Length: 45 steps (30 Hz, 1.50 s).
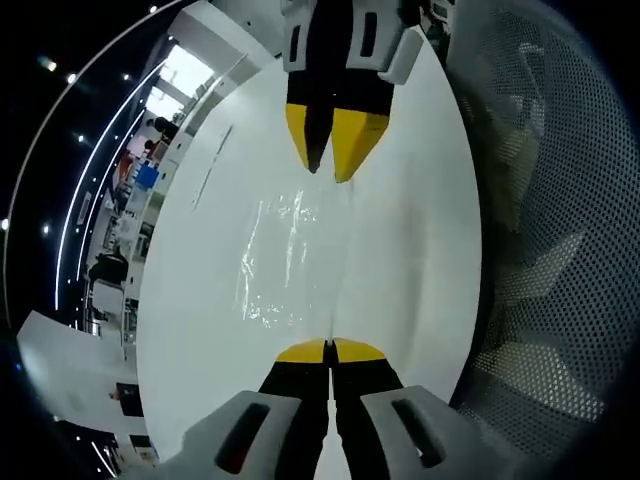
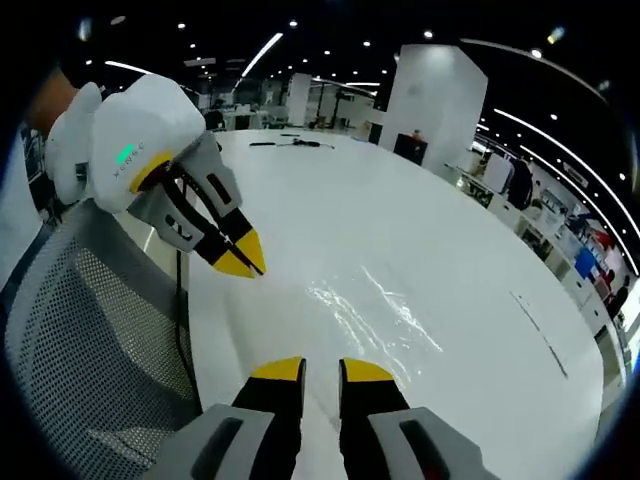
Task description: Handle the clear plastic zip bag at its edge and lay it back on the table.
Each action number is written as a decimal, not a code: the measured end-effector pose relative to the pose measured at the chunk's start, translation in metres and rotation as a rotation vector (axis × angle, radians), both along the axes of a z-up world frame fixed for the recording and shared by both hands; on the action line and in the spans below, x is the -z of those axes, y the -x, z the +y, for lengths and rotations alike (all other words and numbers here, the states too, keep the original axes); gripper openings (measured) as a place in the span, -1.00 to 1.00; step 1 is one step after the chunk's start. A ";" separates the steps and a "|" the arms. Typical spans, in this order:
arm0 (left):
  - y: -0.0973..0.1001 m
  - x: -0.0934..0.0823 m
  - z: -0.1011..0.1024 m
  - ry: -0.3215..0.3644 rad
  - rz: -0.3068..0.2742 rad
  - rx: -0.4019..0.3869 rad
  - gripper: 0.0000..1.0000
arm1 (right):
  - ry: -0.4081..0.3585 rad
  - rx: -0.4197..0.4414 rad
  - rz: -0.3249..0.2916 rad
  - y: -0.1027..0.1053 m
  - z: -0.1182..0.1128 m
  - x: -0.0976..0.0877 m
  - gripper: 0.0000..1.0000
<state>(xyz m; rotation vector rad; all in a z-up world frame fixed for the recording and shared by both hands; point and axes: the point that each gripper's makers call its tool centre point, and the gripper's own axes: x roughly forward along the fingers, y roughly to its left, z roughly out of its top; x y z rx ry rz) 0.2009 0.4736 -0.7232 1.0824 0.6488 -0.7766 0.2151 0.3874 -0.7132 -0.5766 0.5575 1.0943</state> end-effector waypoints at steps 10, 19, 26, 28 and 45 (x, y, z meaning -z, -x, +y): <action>0.001 -0.001 0.000 0.004 -0.004 0.005 -1.00 | 0.059 -0.025 0.018 0.005 0.000 0.017 -0.82; 0.002 -0.006 -0.004 0.007 -0.014 0.022 -1.00 | 0.031 0.008 0.079 0.010 -0.001 0.023 -1.00; 0.004 -0.001 -0.008 -0.013 -0.019 0.063 -1.00 | 0.019 0.036 0.113 0.013 -0.005 0.024 -1.00; 0.004 -0.003 -0.010 -0.011 -0.019 0.066 -1.00 | 0.017 0.044 0.116 0.012 -0.006 0.024 -1.00; 0.007 -0.027 -0.051 0.031 -0.131 0.175 -0.64 | 0.017 0.116 0.130 0.000 -0.010 0.025 -1.00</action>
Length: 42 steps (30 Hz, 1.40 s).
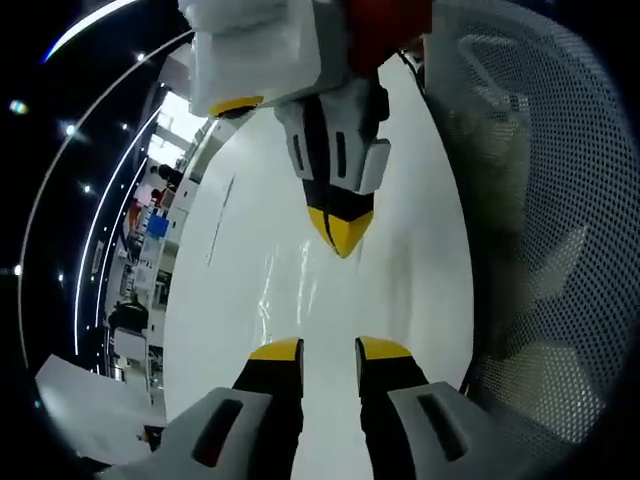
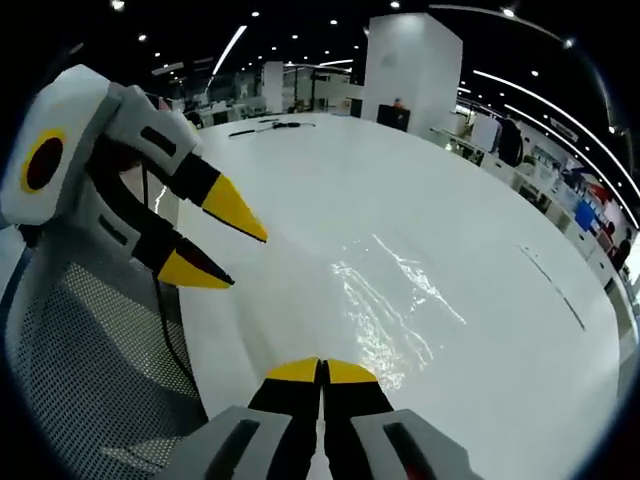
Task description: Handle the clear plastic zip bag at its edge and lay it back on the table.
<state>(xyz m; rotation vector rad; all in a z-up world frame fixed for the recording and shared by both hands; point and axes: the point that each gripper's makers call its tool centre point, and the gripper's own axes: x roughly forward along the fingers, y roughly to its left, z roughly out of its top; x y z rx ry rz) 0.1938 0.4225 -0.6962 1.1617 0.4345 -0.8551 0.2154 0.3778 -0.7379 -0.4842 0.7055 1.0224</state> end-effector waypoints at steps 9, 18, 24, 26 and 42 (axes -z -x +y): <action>-0.008 0.014 -0.021 -0.011 0.035 0.044 -0.72 | -0.005 0.005 -0.010 -0.004 0.002 -0.006 -1.00; -0.016 0.022 -0.023 -0.025 0.052 0.041 -0.98 | -0.007 0.009 -0.010 -0.005 0.002 -0.005 -1.00; -0.015 0.024 -0.023 -0.028 0.066 0.042 -1.00 | -0.006 0.013 -0.005 -0.007 0.002 -0.004 -1.00; -0.015 0.025 -0.023 -0.026 0.071 0.039 -1.00 | -0.004 0.014 -0.006 -0.008 0.002 -0.003 -1.00; -0.020 0.029 -0.025 -0.037 0.086 0.034 -1.00 | -0.057 0.148 -0.017 -0.044 -0.004 -0.018 -1.00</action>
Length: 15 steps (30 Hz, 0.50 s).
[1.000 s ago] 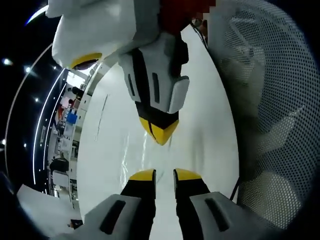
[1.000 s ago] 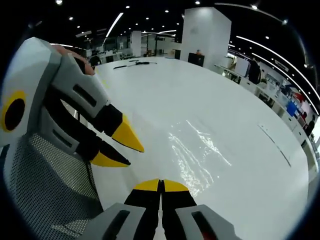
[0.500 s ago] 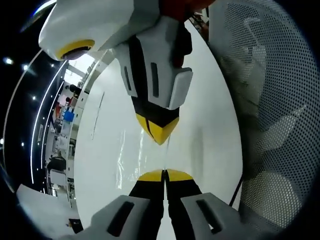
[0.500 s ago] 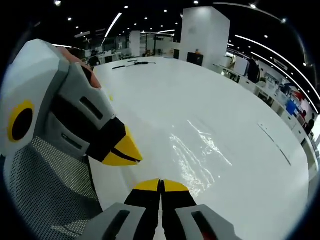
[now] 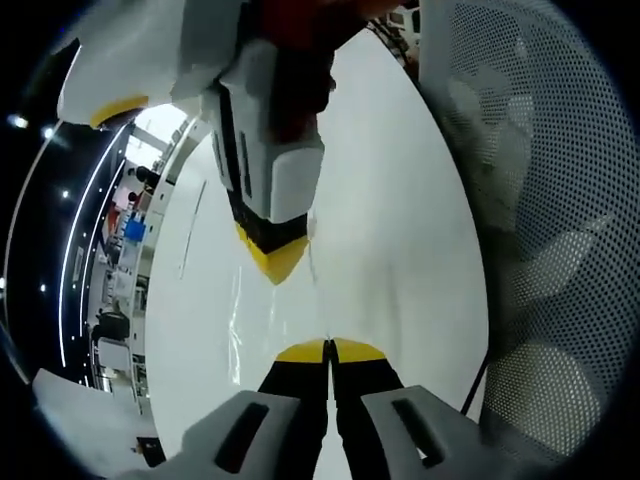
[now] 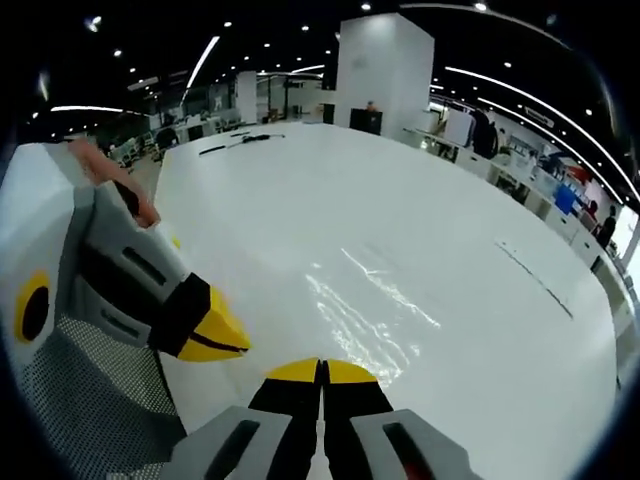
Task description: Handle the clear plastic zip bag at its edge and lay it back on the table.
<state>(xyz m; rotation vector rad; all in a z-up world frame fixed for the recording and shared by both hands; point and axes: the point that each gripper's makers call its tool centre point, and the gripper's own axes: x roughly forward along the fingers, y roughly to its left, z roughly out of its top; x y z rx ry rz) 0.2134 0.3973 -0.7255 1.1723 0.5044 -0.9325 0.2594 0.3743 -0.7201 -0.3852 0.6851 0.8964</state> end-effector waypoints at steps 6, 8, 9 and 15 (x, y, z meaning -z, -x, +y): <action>0.003 0.004 -0.005 0.004 0.012 0.008 -1.00 | -0.061 0.106 0.011 -0.016 -0.005 -0.009 -1.00; 0.005 0.005 -0.007 0.006 0.017 0.010 -1.00 | -0.064 0.109 0.008 -0.019 -0.005 -0.012 -1.00; 0.006 0.006 -0.009 0.007 0.018 0.011 -1.00 | -0.068 0.112 0.006 -0.016 -0.004 -0.015 -1.00; 0.011 0.009 -0.015 0.007 0.022 0.022 -1.00 | -0.118 0.165 0.010 -0.017 -0.006 -0.027 -1.00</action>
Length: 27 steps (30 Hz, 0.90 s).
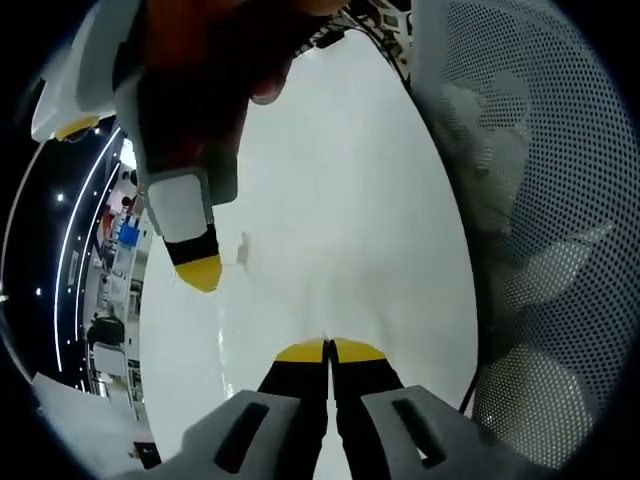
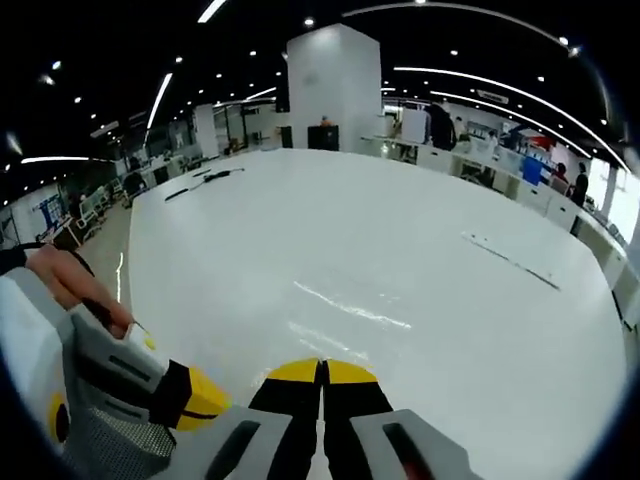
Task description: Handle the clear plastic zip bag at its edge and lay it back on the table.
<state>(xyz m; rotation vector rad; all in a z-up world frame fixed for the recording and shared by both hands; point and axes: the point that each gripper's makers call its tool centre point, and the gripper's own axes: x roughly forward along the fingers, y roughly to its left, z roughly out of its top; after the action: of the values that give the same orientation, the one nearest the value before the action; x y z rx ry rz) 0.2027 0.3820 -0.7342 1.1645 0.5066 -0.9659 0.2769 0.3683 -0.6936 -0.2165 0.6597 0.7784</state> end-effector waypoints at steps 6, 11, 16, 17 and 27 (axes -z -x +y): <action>0.000 0.001 -0.002 0.005 0.004 -0.006 -1.00 | -0.019 0.029 -0.009 -0.007 -0.001 -0.007 -1.00; 0.002 0.001 -0.002 0.000 0.006 -0.003 -1.00 | -0.018 0.030 -0.014 -0.007 -0.002 -0.009 -1.00; 0.003 0.001 -0.001 -0.005 0.008 0.000 -1.00 | -0.017 0.028 -0.013 -0.009 -0.002 -0.008 -1.00; 0.003 0.001 -0.002 -0.007 0.010 0.003 -1.00 | -0.017 0.028 -0.012 -0.009 -0.002 -0.008 -1.00; 0.002 0.001 -0.002 -0.005 0.017 -0.004 -1.00 | -0.014 0.027 -0.015 -0.008 -0.004 -0.010 -1.00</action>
<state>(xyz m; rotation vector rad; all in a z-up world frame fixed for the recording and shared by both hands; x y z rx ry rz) 0.2003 0.3805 -0.7349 1.1604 0.5252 -0.9720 0.2846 0.3645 -0.6838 -0.2003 0.6411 0.7550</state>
